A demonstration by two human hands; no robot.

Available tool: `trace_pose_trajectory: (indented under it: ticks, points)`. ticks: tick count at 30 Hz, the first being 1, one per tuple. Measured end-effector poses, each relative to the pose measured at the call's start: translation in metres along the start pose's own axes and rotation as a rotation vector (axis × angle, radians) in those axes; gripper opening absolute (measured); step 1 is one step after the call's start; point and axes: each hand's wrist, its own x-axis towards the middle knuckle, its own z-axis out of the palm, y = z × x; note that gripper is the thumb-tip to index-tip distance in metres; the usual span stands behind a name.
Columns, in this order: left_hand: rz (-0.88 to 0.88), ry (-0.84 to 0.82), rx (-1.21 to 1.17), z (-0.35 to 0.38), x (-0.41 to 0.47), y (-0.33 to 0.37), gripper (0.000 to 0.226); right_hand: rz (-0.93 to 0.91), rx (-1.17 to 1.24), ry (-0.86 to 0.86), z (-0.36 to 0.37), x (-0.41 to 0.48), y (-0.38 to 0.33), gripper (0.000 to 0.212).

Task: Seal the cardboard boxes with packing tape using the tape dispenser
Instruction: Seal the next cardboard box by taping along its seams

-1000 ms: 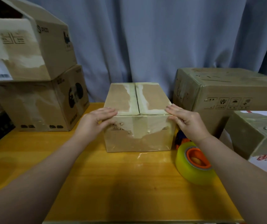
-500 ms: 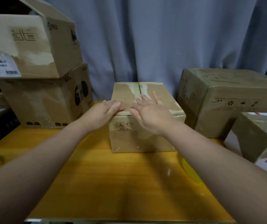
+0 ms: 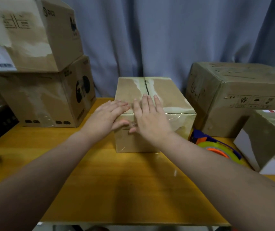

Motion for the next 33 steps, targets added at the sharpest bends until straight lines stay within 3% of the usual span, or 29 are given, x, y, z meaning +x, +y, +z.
trace_pose_trajectory:
  ticks: [5, 8, 11, 15, 20, 23, 26, 28, 30, 33]
  points:
    - [-0.096, -0.037, 0.267, -0.019, 0.004, 0.025, 0.078, -0.110, 0.161, 0.071, -0.011, -0.011, 0.036, 0.084]
    - [-0.188, -0.038, 0.248, -0.025, 0.023, 0.056, 0.080, 0.046, 0.202, 0.078, -0.006, -0.020, 0.078, 0.071]
    - [-0.188, -0.089, 0.172, -0.017, 0.051, 0.078, 0.062, 0.177, 0.246, -0.052, 0.000, -0.023, 0.110, 0.057]
    - [-0.200, -0.202, 0.155, -0.004, 0.074, 0.087, 0.063, 0.229, 0.334, -0.216, 0.016, -0.024, 0.112, 0.058]
    - [-0.157, -0.146, 0.282, 0.006, 0.063, 0.089, 0.074, 0.171, 0.068, 0.039, 0.054, -0.045, 0.094, 0.070]
    - [-0.095, -0.162, 0.349, 0.005, 0.062, 0.087, 0.084, 0.135, 0.100, 0.093, 0.068, -0.055, 0.086, 0.078]
    - [-0.062, -0.196, 0.379, 0.000, 0.058, 0.088, 0.091, 0.023, 0.308, 0.162, 0.062, -0.056, 0.096, 0.082]
    - [-0.070, -0.203, 0.347, -0.003, 0.057, 0.092, 0.095, 0.001, 0.595, 0.164, 0.051, -0.055, 0.114, 0.078]
    - [-0.098, -0.187, 0.214, -0.006, 0.064, 0.099, 0.085, 0.084, 0.933, 0.186, 0.052, -0.051, 0.130, 0.061]
    - [-0.082, -0.134, 0.059, -0.004, 0.083, 0.116, 0.065, 0.083, 1.108, 0.095, 0.061, -0.049, 0.134, 0.047]
